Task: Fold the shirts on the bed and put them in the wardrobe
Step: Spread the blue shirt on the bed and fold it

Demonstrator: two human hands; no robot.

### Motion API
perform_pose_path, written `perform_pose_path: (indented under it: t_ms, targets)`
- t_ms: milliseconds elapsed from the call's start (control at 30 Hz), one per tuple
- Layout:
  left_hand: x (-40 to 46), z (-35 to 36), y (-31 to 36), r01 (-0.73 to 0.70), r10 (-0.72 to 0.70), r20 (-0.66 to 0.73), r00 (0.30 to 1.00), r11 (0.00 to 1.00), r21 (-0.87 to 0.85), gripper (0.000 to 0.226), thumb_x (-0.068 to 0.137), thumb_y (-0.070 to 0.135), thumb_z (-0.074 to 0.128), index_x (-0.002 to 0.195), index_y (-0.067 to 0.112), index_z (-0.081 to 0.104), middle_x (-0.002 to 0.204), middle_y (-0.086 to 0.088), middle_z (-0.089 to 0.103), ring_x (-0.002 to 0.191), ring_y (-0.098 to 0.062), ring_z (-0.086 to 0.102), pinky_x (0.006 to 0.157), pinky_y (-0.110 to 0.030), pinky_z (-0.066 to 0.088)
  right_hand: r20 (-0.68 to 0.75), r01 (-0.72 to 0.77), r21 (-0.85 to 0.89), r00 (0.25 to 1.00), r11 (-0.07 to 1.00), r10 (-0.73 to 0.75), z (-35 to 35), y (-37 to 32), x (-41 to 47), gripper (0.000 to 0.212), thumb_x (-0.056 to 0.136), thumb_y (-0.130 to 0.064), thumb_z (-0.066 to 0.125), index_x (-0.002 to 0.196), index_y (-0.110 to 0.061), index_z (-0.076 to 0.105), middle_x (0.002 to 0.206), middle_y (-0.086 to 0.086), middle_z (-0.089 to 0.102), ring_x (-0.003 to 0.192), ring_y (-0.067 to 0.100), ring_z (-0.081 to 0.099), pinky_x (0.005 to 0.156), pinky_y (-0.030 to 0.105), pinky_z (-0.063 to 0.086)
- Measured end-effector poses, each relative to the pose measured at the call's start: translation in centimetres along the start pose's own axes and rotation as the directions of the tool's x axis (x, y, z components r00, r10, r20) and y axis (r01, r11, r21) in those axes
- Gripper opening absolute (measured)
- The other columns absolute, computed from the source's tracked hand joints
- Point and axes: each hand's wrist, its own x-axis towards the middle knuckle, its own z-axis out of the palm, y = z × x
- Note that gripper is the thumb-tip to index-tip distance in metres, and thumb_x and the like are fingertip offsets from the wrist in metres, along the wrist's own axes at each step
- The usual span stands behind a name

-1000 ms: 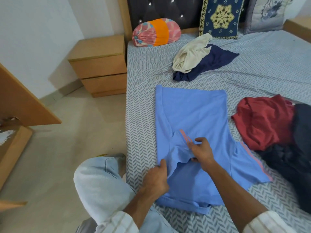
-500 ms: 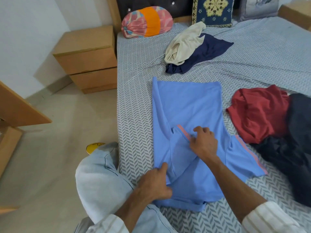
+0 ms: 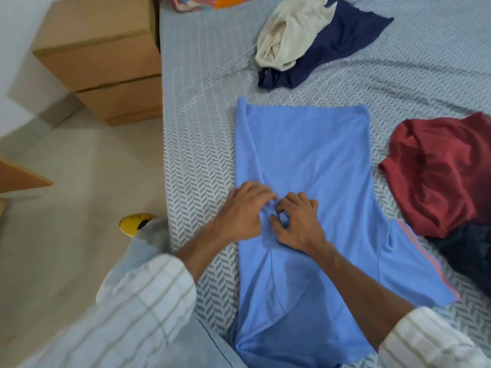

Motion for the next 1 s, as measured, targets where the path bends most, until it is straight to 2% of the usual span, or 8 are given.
perform_pose_path:
  t_ms: [100, 233, 300, 400, 600, 700, 800, 1000]
  targets:
    - [5.0, -1.3, 0.9, -0.139, 0.071, 0.400, 0.914, 0.980, 0.143, 0.059, 0.074, 0.021, 0.056, 0.132, 0.027, 0.047, 0.126, 0.010, 0.053, 0.136, -0.014, 0.031, 0.101, -0.045, 0.026, -0.035, -0.035, 0.077, 0.999, 0.996, 0.038, 0.0, -0.2, 0.0, 0.016, 0.069, -0.036, 0.060, 0.075, -0.021, 0.055, 0.072, -0.013, 0.049, 0.073, 0.021, 0.051, 0.071, 0.032, 0.026]
    - [11.8, -3.3, 1.2, -0.441, 0.063, 0.671, 0.739, 0.798, 0.411, 0.025, 0.073, 0.031, 0.065, 0.095, 0.029, 0.055, 0.075, 0.012, 0.044, 0.105, -0.016, 0.045, 0.095, -0.052, 0.028, -0.051, -0.070, 0.107, 0.996, 0.992, 0.076, 0.2, -0.2, 0.0, 0.019, 0.062, -0.031, 0.062, 0.076, -0.022, 0.054, 0.062, -0.019, 0.035, 0.065, 0.017, 0.049, 0.071, 0.033, 0.030]
    - [14.7, -4.0, 0.9, -0.467, -0.048, 0.712, 0.700, 0.723, 0.508, 0.008, 0.075, 0.021, 0.058, 0.080, 0.026, 0.054, 0.075, 0.009, 0.046, 0.107, -0.019, 0.050, 0.105, -0.061, 0.020, -0.086, -0.049, 0.104, 0.995, 0.993, 0.058, 0.6, 0.0, -0.2, 0.018, 0.063, -0.032, 0.060, 0.075, -0.021, 0.053, 0.061, -0.017, 0.039, 0.063, 0.018, 0.051, 0.072, 0.037, 0.036]
    - [19.2, -4.9, -0.4, -0.449, -0.298, 0.674, 0.676, 0.559, 0.697, 0.026, 0.066, 0.012, 0.061, 0.090, 0.024, 0.064, 0.095, 0.001, 0.059, 0.113, -0.022, 0.051, 0.110, -0.061, 0.013, -0.143, -0.014, 0.123, 0.989, 0.992, 0.032, 1.0, 0.3, 0.1, 0.017, 0.065, -0.030, 0.061, 0.075, -0.019, 0.053, 0.066, -0.020, 0.030, 0.061, 0.019, 0.050, 0.070, 0.041, 0.040]
    - [24.8, -7.6, -5.3, -0.513, -0.179, 0.593, 0.785, 0.348, 0.785, 0.026, 0.055, 0.010, 0.069, 0.076, 0.024, 0.062, 0.106, 0.008, 0.057, 0.111, -0.024, 0.035, 0.104, -0.059, 0.027, -0.208, -0.016, 0.081, 0.978, 0.997, 0.032, 1.1, 0.2, -0.2, 0.015, 0.065, -0.025, 0.063, 0.074, -0.015, 0.056, 0.065, -0.011, 0.045, 0.063, 0.022, 0.048, 0.070, 0.038, 0.036]
    - [27.3, -7.7, -6.3, -0.411, -0.034, 0.475, 0.879, 0.452, 0.792, 0.030, 0.078, 0.021, 0.069, 0.107, 0.030, 0.067, 0.108, -0.002, 0.047, 0.123, -0.032, 0.034, 0.101, -0.062, 0.029, -0.223, -0.107, 0.029, 0.968, 0.994, 0.111, 1.2, 0.1, -0.3, 0.025, 0.063, -0.027, 0.060, 0.086, -0.016, 0.057, 0.072, -0.008, 0.054, 0.067, 0.022, 0.048, 0.072, 0.036, 0.035]
    - [28.8, -6.6, -6.3, -0.242, 0.025, 0.316, 0.948, 0.702, 0.670, 0.028, 0.078, 0.018, 0.068, 0.104, 0.025, 0.061, 0.105, -0.005, 0.041, 0.119, -0.034, 0.034, 0.096, -0.060, 0.029, -0.213, -0.196, -0.003, 0.958, 0.981, 0.191, 1.1, 0.1, -0.4, 0.032, 0.063, -0.029, 0.057, 0.092, -0.017, 0.060, 0.071, -0.008, 0.055, 0.067, 0.021, 0.050, 0.075, 0.033, 0.033]
    - [29.1, -3.3, -7.6, 0.093, -0.129, 0.049, 0.990, 0.885, 0.455, 0.065, 0.082, 0.019, 0.066, 0.139, 0.016, 0.036, 0.138, -0.017, 0.039, 0.130, -0.038, 0.034, 0.099, -0.063, 0.032, -0.175, -0.247, 0.000, 0.954, 0.969, 0.243, 0.9, 0.0, -0.2, 0.033, 0.061, -0.028, 0.056, 0.090, -0.015, 0.064, 0.071, -0.009, 0.053, 0.064, 0.020, 0.050, 0.075, 0.033, 0.033]
